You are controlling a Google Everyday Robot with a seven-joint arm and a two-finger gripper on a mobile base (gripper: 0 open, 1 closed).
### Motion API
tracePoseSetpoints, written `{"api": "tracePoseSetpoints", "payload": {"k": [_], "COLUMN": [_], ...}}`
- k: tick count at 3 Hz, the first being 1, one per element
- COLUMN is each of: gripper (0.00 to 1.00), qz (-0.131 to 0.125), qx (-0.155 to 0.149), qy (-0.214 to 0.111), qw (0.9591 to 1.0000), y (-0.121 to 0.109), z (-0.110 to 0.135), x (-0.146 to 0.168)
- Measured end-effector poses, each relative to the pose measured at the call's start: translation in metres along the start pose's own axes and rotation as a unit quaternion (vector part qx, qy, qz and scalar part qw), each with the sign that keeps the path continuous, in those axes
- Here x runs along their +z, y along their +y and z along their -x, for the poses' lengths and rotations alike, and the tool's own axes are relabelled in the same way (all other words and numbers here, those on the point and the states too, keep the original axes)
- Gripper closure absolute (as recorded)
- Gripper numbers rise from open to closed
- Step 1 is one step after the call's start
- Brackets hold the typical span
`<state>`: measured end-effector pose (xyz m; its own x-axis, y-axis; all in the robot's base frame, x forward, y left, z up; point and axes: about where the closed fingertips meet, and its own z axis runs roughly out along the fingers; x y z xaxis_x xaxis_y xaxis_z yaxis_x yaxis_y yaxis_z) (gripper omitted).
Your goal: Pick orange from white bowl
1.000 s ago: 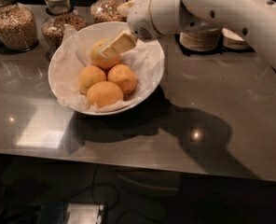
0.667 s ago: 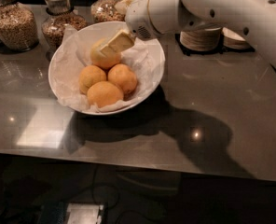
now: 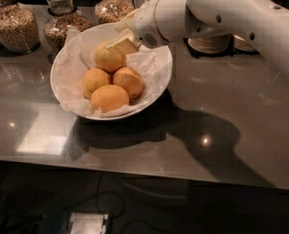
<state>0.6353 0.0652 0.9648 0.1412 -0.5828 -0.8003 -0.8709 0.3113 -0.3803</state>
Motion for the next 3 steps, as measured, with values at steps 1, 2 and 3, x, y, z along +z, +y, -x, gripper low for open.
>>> {"api": "tracePoseSetpoints", "payload": {"k": [1,2,3], "gripper": [0.44,0.26,0.26], "qz": [0.018,0.029,0.034], "qx": [0.021,0.035,0.043], "qy": [0.009,0.015,0.019], "qw": [0.9996,0.9988,0.9983], "y": [0.006,0.010,0.011], "z": [-0.017,-0.028,-0.034], "x": [0.008,0.014,0.019]}}
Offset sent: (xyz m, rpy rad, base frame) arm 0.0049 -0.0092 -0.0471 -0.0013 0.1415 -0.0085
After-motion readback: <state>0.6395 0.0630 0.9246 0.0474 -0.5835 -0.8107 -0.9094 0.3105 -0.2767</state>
